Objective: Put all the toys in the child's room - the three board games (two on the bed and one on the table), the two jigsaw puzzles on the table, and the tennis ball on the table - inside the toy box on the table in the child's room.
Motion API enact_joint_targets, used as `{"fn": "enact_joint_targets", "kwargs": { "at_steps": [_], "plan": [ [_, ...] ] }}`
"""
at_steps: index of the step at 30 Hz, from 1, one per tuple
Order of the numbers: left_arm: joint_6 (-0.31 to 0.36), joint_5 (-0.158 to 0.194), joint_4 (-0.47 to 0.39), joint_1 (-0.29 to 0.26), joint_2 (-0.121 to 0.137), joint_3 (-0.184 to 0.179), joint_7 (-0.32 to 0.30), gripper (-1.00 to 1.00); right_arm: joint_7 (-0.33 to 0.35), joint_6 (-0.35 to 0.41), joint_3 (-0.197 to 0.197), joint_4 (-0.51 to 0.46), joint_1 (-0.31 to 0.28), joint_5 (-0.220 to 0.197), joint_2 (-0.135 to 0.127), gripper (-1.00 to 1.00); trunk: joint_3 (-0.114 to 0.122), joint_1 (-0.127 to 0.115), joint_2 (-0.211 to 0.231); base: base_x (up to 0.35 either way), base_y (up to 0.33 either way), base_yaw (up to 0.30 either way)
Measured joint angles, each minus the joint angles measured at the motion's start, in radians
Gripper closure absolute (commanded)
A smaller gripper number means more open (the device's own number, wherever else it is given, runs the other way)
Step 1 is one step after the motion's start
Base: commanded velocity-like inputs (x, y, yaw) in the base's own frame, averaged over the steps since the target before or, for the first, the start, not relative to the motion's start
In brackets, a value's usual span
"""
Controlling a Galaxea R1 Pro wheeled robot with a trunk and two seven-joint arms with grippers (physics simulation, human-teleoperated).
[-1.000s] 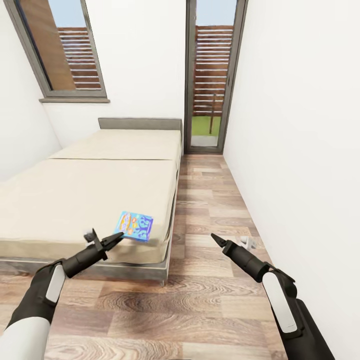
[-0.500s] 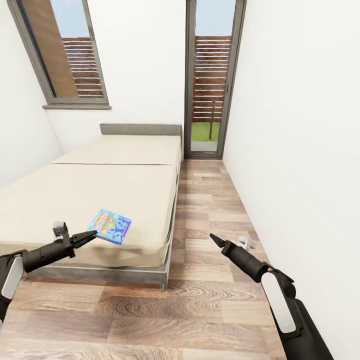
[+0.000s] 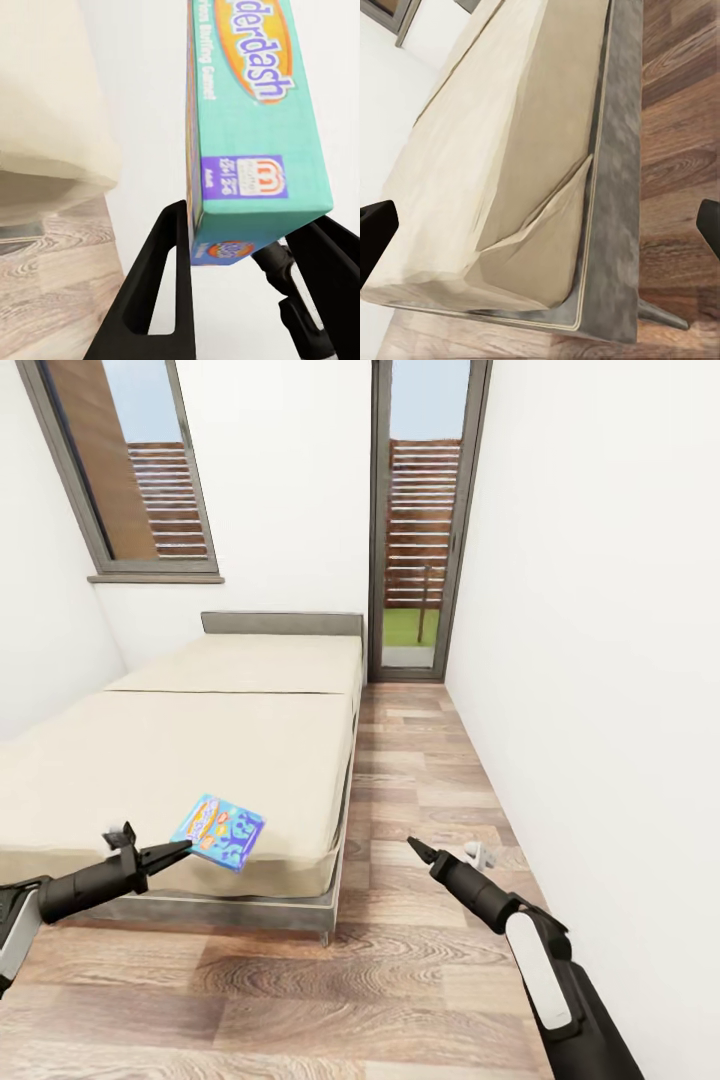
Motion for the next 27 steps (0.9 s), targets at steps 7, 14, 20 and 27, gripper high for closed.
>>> {"fn": "enact_joint_targets", "kwargs": {
  "at_steps": [7, 14, 20, 27],
  "plan": [
    [0.002, -0.002, 0.000, 0.002, -0.002, 0.012, 0.014, 1.00, -0.001, -0.002, 0.002, 0.007, 0.000, 0.000, 0.002, -1.00, 0.025, -0.010, 0.016, 0.000, 0.000, 0.000],
    [0.002, -0.002, 0.000, 0.002, -0.003, 0.012, 0.014, 1.00, -0.001, -0.003, 0.002, 0.008, 0.000, 0.000, 0.002, -1.00, 0.047, -0.037, 0.065, 0.000, 0.000, 0.000],
    [0.002, -0.002, 0.000, 0.002, -0.003, 0.010, 0.014, 1.00, -0.001, -0.003, 0.003, 0.008, 0.000, 0.000, 0.002, -1.00, 0.066, -0.060, 0.107, 0.000, 0.000, 0.000],
    [0.004, -0.007, 0.000, 0.002, 0.016, 0.011, 0.013, 1.00, -0.001, -0.003, 0.003, 0.009, 0.000, 0.001, 0.001, -1.00, 0.088, -0.087, 0.156, 0.000, 0.000, 0.000]
  ]
}}
